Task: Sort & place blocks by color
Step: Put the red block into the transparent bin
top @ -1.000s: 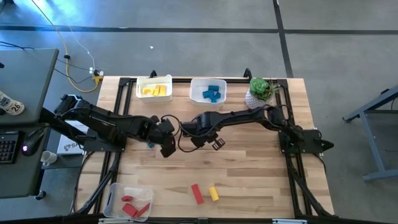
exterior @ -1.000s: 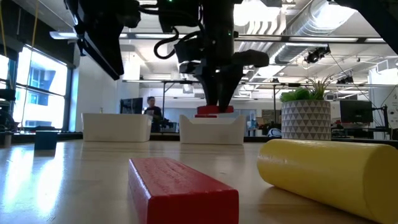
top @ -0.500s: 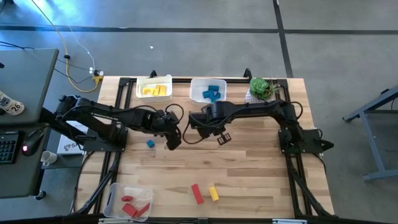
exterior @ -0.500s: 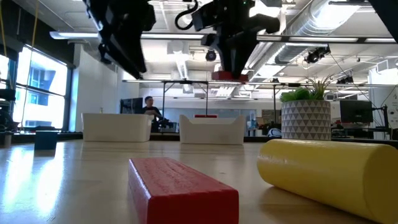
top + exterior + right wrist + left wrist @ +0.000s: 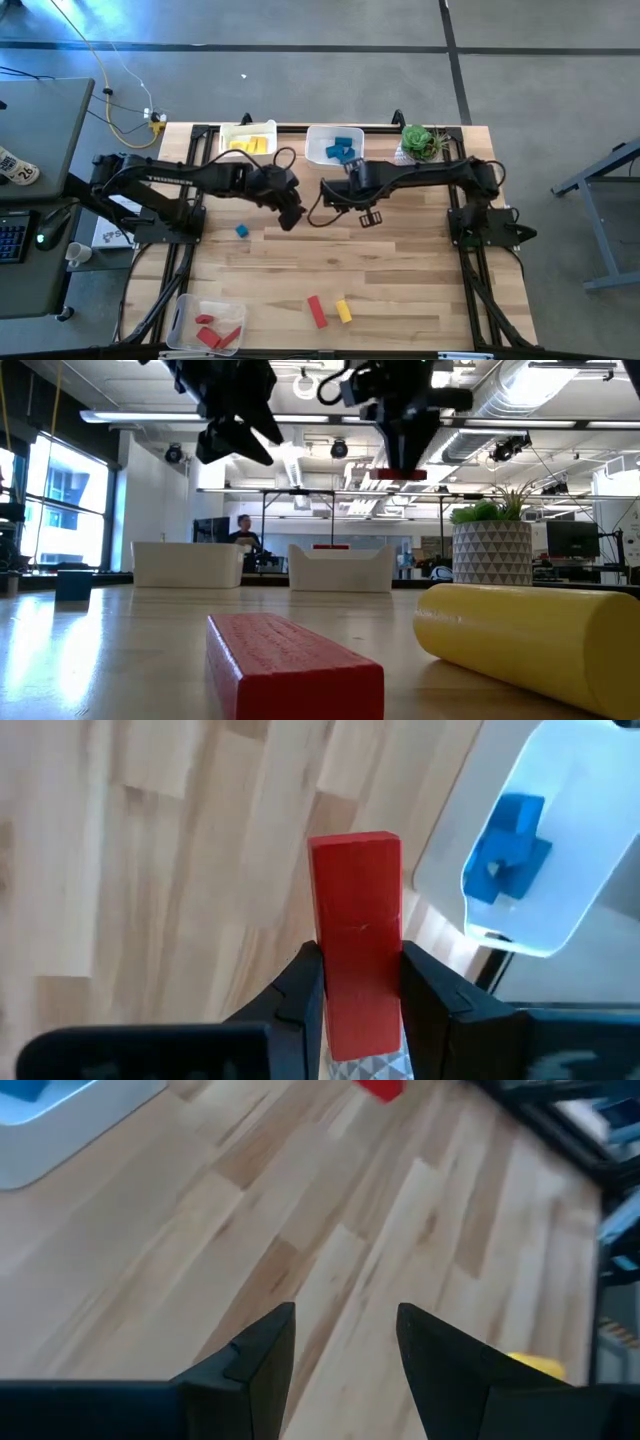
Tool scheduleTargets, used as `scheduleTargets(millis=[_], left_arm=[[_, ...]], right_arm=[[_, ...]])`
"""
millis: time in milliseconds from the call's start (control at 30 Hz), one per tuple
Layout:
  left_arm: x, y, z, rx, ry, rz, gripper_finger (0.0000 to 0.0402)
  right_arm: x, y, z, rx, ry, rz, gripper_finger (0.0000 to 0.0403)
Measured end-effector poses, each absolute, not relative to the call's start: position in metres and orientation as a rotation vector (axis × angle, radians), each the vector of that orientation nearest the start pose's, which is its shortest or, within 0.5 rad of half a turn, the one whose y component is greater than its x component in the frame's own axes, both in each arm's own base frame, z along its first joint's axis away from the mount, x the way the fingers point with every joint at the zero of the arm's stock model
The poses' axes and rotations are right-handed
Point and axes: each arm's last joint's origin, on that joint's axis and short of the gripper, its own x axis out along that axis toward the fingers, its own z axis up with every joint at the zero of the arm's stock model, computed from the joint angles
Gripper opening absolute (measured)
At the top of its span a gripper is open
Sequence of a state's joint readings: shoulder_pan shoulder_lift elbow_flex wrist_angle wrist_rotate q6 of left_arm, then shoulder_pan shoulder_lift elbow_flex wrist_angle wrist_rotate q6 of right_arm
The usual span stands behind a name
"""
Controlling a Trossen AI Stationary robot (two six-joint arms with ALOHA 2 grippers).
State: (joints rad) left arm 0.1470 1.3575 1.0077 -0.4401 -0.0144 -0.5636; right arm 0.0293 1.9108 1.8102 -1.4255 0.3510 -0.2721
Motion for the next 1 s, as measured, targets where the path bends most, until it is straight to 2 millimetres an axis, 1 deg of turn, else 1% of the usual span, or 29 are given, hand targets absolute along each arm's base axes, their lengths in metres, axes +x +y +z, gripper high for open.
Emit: scheduleTargets(millis=[100, 167, 267, 367, 500, 733, 867, 1000], left_arm=[[0.281, 0.047, 0.268, -0.615, 0.697, 0.337, 0.0165], [0.282, 0.051, 0.270, -0.634, 0.670, 0.325, 0.0165], [0.284, 0.057, 0.273, -0.676, 0.624, 0.326, 0.0165], [0.285, 0.063, 0.276, -0.712, 0.576, 0.342, 0.0165], [0.286, 0.070, 0.279, -0.719, 0.526, 0.357, 0.0165], [0.288, 0.074, 0.284, -0.697, 0.435, 0.422, 0.0165], [0.290, 0.075, 0.287, -0.692, 0.400, 0.420, 0.0165], [0.291, 0.075, 0.289, -0.679, 0.386, 0.413, 0.0165]], right_arm=[[0.349, 0.000, 0.282, -0.510, 1.518, -0.079, 0.0075], [0.341, -0.001, 0.278, -0.506, 1.478, -0.090, 0.0075], [0.331, 0.001, 0.278, -0.491, 1.392, -0.138, 0.0075], [0.326, 0.005, 0.281, -0.491, 1.289, -0.220, 0.0075], [0.331, 0.012, 0.284, -0.533, 1.163, -0.314, 0.0080], [0.348, 0.027, 0.292, -0.630, 0.975, -0.366, 0.0076], [0.352, 0.029, 0.296, -0.643, 0.914, -0.405, 0.0077], [0.353, 0.026, 0.296, -0.622, 0.904, -0.405, 0.0077]])
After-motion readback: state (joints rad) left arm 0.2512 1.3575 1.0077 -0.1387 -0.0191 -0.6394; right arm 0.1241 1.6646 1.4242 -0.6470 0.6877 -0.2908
